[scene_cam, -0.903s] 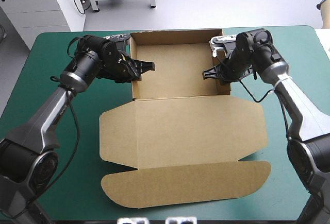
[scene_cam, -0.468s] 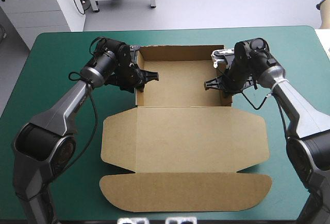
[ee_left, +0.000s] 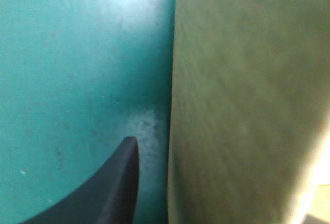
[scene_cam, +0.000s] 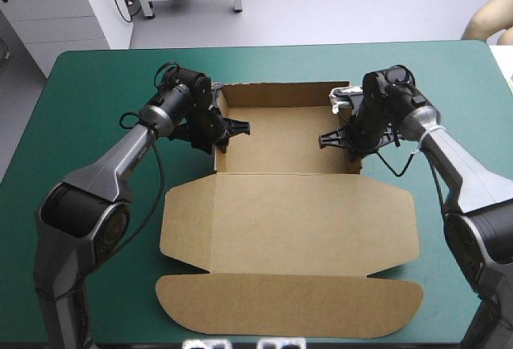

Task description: Fold the box

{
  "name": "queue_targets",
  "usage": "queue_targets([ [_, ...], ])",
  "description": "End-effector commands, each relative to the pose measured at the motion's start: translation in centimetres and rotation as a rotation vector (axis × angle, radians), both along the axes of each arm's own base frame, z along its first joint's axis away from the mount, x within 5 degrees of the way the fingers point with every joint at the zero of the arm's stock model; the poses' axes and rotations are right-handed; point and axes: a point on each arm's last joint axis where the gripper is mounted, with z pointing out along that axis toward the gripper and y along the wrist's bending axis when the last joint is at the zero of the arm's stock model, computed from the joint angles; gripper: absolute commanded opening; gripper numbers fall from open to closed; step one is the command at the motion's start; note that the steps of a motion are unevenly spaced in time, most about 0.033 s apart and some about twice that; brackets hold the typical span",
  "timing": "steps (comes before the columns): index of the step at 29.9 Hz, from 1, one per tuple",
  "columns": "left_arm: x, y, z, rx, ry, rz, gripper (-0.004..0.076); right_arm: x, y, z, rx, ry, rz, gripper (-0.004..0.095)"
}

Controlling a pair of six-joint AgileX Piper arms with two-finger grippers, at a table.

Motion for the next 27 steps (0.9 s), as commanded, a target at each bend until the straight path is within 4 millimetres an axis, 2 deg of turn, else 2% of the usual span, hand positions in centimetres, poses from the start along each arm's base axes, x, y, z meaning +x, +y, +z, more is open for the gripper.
queue_targets([
  [1,-0.7,0.8,2.8,0.048,-0.053,-0.030,-0.0008,-0.5,-0.4,2.7,0.006,-0.091,0.033,-0.0018],
  [7,-0.7,0.8,2.8,0.050,-0.054,-0.032,-0.0008,-0.5,-0.4,2.7,0.011,-0.101,0.026,-0.0011],
  [11,-0.8,1.0,2.8,0.080,-0.048,-0.067,0.0017,-0.5,-0.3,2.7,0.014,-0.100,0.027,0.0068],
  [13,-0.7,1.1,2.8,0.103,-0.059,-0.107,0.0080,-0.5,-0.3,2.7,0.013,-0.100,0.029,0.0144],
  [17,-0.7,1.2,2.8,0.111,-0.063,-0.123,0.0291,-0.5,-0.3,2.7,0.013,-0.100,0.029,0.0333],
  [19,-0.7,1.2,2.8,0.111,-0.063,-0.123,0.0415,-0.5,-0.3,2.7,0.013,-0.100,0.029,0.0480],
  [21,-0.7,1.2,2.8,0.114,-0.064,-0.111,0.0498,-0.5,-0.3,2.7,0.013,-0.098,0.029,0.0614],
  [24,-0.6,1.2,3.1,0.108,-0.074,-0.110,0.0517,-0.5,-0.3,2.7,0.014,-0.098,0.025,0.0749],
  [27,-0.4,1.1,4.0,0.093,-0.103,-0.108,0.0515,-0.5,-0.3,2.7,0.015,-0.097,0.021,0.0778],
])
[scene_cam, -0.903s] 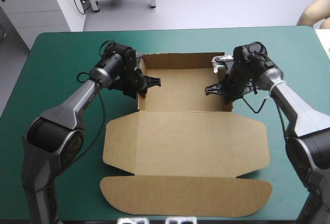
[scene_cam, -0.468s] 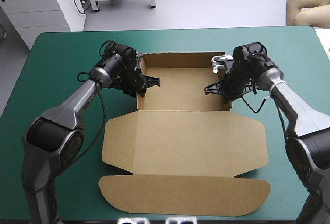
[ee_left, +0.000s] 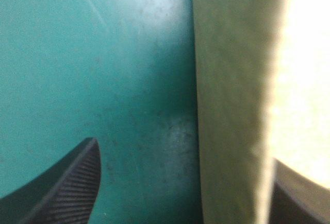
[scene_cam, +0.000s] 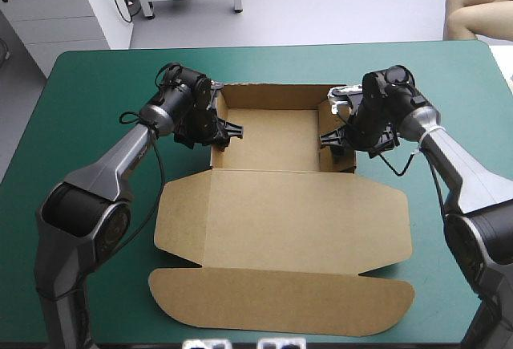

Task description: Fold the box

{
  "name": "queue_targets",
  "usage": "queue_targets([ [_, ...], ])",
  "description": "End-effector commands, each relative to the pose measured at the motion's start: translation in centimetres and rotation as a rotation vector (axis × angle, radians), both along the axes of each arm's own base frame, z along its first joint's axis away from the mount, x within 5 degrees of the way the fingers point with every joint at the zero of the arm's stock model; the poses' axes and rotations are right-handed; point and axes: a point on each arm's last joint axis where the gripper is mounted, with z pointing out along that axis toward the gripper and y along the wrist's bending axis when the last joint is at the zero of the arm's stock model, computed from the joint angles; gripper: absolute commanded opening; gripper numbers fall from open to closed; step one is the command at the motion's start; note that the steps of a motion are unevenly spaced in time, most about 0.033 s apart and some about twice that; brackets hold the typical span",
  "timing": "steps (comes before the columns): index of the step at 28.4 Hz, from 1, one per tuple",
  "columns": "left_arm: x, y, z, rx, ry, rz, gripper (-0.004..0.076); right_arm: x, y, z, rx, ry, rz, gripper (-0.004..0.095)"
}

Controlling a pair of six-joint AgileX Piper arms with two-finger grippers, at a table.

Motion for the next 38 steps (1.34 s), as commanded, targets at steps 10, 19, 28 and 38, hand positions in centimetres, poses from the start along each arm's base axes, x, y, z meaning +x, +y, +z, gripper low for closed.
queue_targets([
  [10,0.0,0.4,9.6,-0.041,-0.265,-0.059,0.0512,0.1,-0.2,4.3,0.045,-0.176,-0.013,0.0777],
  [19,-1.1,1.1,15.1,-0.084,-0.435,-0.045,0.0343,0.2,-0.7,10.5,0.037,-0.316,-0.024,0.0772],
  [28,-6.4,2.1,19.7,-0.231,-0.472,-0.144,-0.0008,-3.0,-1.2,12.8,0.089,-0.347,-0.026,0.0772],
  [38,-16.2,7.4,19.3,-0.150,-0.508,-0.129,-0.0008,-4.6,-1.7,9.3,0.066,-0.296,-0.016,0.0768],
])
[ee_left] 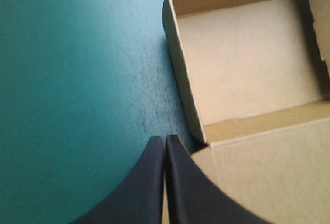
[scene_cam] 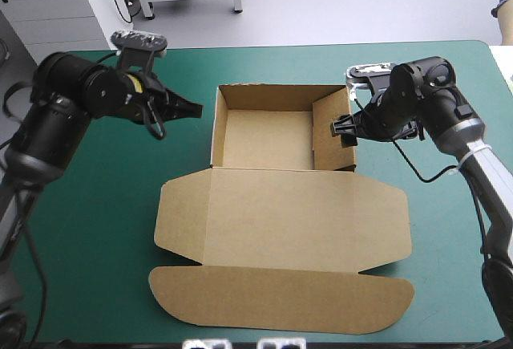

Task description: Fold the box

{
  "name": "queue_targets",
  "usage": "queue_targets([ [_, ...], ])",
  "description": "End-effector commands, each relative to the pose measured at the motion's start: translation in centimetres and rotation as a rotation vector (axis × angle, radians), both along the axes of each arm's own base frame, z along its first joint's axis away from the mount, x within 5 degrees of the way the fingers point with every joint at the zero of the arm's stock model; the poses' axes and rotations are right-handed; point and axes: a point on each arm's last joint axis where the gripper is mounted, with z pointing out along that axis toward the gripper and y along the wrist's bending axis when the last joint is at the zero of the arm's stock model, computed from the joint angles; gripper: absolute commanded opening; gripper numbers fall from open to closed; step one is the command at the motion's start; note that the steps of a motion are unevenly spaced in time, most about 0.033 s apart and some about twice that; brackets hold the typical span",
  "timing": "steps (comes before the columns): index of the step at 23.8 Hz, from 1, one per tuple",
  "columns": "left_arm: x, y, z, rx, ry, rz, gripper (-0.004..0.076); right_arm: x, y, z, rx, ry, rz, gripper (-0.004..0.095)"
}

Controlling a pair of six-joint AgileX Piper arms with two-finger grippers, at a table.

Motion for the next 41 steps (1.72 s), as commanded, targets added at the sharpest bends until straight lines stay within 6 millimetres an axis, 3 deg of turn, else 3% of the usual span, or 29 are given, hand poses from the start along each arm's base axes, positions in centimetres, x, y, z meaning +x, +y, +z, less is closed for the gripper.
queue_targets([
  [1,-5.2,2.4,0.5,-0.035,-0.077,0.011,-0.0008,0.4,0.0,1.2,0.032,-0.112,0.006,0.0768],
  [9,-12.8,5.9,-5.0,-0.103,-0.217,0.002,-0.0008,3.9,1.4,-4.6,0.027,0.039,0.017,0.0737],
  [12,-14.9,6.8,-7.5,-0.111,-0.235,0.000,-0.0008,5.0,1.7,-7.1,0.010,0.107,0.016,0.0618],
  [15,-16.1,7.4,-8.7,-0.144,-0.306,-0.003,-0.0008,5.3,1.8,-7.9,0.000,0.130,0.024,0.0485],
  [18,-17.0,7.7,-9.9,-0.173,-0.365,-0.005,-0.0008,5.3,1.8,-7.7,-0.010,0.116,0.054,0.0252],
  [20,-17.5,7.9,-10.4,-0.198,-0.390,-0.006,-0.0008,5.3,1.6,-6.9,-0.028,0.094,0.067,0.0037],
  [21,-17.8,8.0,-10.6,-0.209,-0.397,-0.006,-0.0008,5.1,1.5,-6.5,-0.033,0.082,0.071,-0.0015],
  [24,-18.4,8.1,-10.7,-0.240,-0.419,-0.007,-0.0008,4.7,1.2,-4.6,-0.062,0.048,0.099,-0.0020],
  [28,-18.5,8.2,-10.6,-0.244,-0.427,-0.007,-0.0008,4.0,0.1,-0.1,-0.122,-0.060,0.120,-0.0020],
  [32,-18.5,8.2,-10.6,-0.245,-0.430,-0.007,-0.0008,3.5,-3.5,5.2,-0.228,-0.225,0.024,-0.0020],
  [34,-18.5,8.2,-10.6,-0.245,-0.430,-0.007,-0.0008,3.4,-6.1,7.1,-0.252,-0.283,-0.059,-0.0020],
  [35,-18.5,8.2,-10.6,-0.245,-0.430,-0.007,-0.0008,3.2,-8.5,8.3,-0.245,-0.315,-0.131,-0.0020],
  [37,-18.5,8.2,-10.6,-0.237,-0.433,-0.014,-0.0008,3.2,-13.0,8.8,-0.254,-0.324,-0.251,-0.0020],
  [38,-18.5,8.2,-10.6,-0.237,-0.435,-0.014,-0.0008,3.2,-14.2,8.6,-0.261,-0.315,-0.282,-0.0020],
  [39,-18.5,8.2,-10.6,-0.238,-0.437,-0.014,-0.0008,3.4,-17.5,7.8,-0.272,-0.291,-0.367,-0.0020],
  [41,-18.5,8.2,-10.6,-0.238,-0.437,-0.014,-0.0008,3.8,-21.7,6.0,-0.234,-0.241,-0.469,-0.0020],
])
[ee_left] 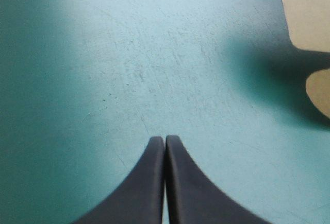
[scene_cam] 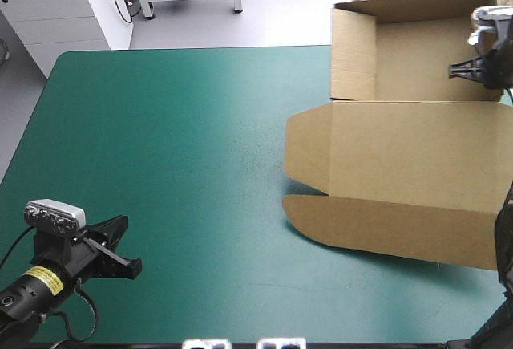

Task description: Fold the box

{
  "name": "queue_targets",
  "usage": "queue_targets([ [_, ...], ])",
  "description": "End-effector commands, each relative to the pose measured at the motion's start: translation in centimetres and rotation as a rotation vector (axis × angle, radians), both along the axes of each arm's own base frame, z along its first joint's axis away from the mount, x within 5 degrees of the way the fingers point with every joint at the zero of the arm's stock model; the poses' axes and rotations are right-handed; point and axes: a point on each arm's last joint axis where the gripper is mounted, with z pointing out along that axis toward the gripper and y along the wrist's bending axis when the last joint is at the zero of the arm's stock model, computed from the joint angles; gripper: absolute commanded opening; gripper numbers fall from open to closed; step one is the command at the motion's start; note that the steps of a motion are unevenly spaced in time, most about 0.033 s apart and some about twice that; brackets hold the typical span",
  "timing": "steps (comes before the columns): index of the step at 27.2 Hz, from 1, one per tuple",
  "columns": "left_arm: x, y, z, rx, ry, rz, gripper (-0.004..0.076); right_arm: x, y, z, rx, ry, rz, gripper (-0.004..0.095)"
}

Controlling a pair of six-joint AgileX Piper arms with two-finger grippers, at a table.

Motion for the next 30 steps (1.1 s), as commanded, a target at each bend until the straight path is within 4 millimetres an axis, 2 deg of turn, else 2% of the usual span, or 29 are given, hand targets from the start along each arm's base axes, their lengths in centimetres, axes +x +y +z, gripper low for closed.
queue_targets([
  [1,0.3,-0.2,1.4,-0.048,-0.079,-0.004,-0.0008,-0.8,-4.4,0.5,0.045,-0.060,-0.107,-0.0020],
  [6,0.3,-0.2,1.5,-0.051,-0.087,-0.004,-0.0008,0.5,-9.4,-4.6,0.167,0.041,-0.189,-0.0020],
  [7,0.3,-0.2,1.5,-0.054,-0.092,-0.004,-0.0008,1.0,-10.5,-6.4,0.195,0.083,-0.204,-0.0020],
  [9,0.4,-0.3,1.7,-0.062,-0.109,-0.004,-0.0008,1.3,-11.5,-8.2,0.208,0.132,-0.224,-0.0020],
  [11,0.4,-0.3,1.8,-0.069,-0.124,-0.004,-0.0008,1.5,-11.9,-9.3,0.227,0.158,-0.239,-0.0019],
  [15,0.4,-0.3,1.8,-0.070,-0.126,-0.004,-0.0008,1.3,-11.9,-10.3,0.226,0.196,-0.233,0.0000],
  [17,0.4,-0.3,1.9,-0.071,-0.130,-0.004,-0.0008,1.2,-12.0,-10.7,0.218,0.215,-0.230,0.0066],
  [18,0.5,-0.3,1.9,-0.072,-0.132,-0.004,-0.0008,1.1,-12.0,-10.8,0.215,0.220,-0.231,0.0109],
  [21,0.5,-0.3,2.0,-0.080,-0.140,-0.002,-0.0008,1.0,-11.9,-10.7,0.216,0.218,-0.233,0.0329],
  [25,0.5,-0.3,2.0,-0.086,-0.142,0.000,-0.0008,0.3,-11.6,-8.9,0.202,0.176,-0.245,0.0697],
  [27,0.5,-0.3,2.0,-0.083,-0.145,-0.001,-0.0008,-0.4,-11.1,-7.1,0.202,0.129,-0.249,0.0782],
  [30,0.5,-0.3,2.0,-0.083,-0.145,-0.001,-0.0008,-1.8,-9.5,-3.5,0.246,0.021,-0.215,0.0782],
])
